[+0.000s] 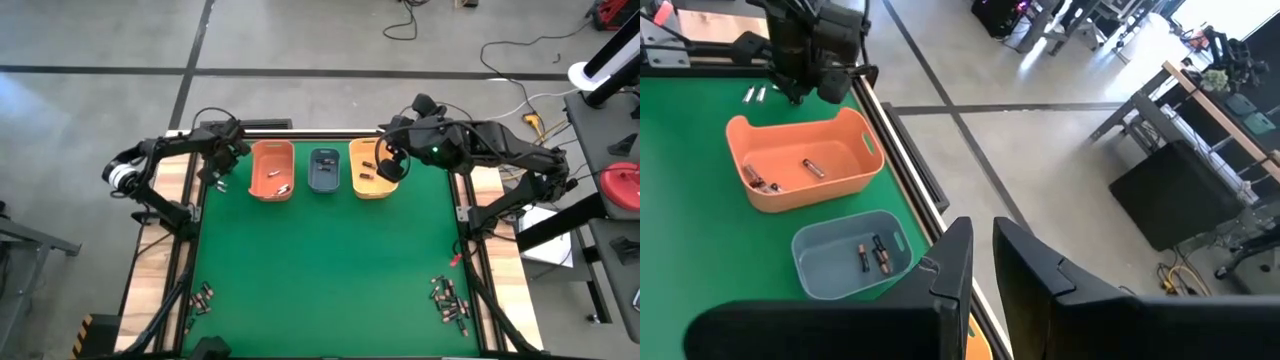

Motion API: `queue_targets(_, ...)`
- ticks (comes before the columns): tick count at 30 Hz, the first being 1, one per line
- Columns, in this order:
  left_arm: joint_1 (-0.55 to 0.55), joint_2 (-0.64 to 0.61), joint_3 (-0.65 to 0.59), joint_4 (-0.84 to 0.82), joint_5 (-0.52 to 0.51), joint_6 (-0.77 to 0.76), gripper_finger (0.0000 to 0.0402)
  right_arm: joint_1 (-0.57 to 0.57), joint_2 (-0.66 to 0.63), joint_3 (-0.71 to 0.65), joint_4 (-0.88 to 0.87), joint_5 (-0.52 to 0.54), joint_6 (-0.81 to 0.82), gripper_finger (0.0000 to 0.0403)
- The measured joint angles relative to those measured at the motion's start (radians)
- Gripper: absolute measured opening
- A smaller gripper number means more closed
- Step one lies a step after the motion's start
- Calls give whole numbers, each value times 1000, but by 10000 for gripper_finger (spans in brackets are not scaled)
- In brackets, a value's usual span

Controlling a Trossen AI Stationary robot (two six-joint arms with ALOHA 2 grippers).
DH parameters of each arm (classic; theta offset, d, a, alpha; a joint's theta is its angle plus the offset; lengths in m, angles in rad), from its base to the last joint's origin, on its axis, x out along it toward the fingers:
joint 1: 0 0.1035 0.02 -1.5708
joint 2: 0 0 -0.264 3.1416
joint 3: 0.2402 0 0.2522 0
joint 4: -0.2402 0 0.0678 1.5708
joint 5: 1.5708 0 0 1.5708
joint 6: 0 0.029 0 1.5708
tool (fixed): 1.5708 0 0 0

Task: Sort batteries
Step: Put the silver battery into the orange bin

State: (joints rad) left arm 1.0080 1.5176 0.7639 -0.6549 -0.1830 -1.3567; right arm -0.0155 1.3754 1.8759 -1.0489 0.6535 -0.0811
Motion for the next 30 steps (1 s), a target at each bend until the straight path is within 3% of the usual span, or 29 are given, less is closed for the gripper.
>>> queue_targets(9, -27, -222, 2, 19, -7, 90, 13, -2, 0, 0, -3, 0, -2, 38)
queue_targets(17, -139, -391, 87, 47, 13, 480, 13, -11, 0, 0, 13, 1, -6, 38)
queue_targets(23, -245, -355, 269, 45, 15, 881, 13, -11, 7, 0, 51, 1, -17, 38)
queue_targets(30, -317, -137, 509, -69, 95, 1278, 13, -11, 23, 0, 56, 1, 17, 38)
